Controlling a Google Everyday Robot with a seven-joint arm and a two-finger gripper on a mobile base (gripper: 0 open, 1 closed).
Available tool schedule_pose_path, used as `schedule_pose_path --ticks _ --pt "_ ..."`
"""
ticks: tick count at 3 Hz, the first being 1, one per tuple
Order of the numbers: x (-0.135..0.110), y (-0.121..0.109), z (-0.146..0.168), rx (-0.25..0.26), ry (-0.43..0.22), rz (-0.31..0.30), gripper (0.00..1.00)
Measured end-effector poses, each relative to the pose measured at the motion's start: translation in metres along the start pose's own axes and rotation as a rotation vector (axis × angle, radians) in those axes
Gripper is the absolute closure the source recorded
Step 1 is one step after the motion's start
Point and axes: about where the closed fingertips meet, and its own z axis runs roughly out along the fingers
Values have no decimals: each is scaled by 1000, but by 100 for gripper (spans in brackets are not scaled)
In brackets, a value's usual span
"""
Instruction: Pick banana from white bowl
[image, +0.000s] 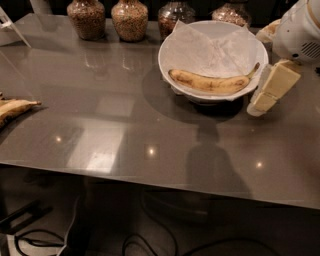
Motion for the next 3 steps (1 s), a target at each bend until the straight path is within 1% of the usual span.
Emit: schedule_pose_path --ticks 2,3 --pt "-32 -76 54 12 -180 48 0" --pt "-44 -101 91 18 -247 44 0"
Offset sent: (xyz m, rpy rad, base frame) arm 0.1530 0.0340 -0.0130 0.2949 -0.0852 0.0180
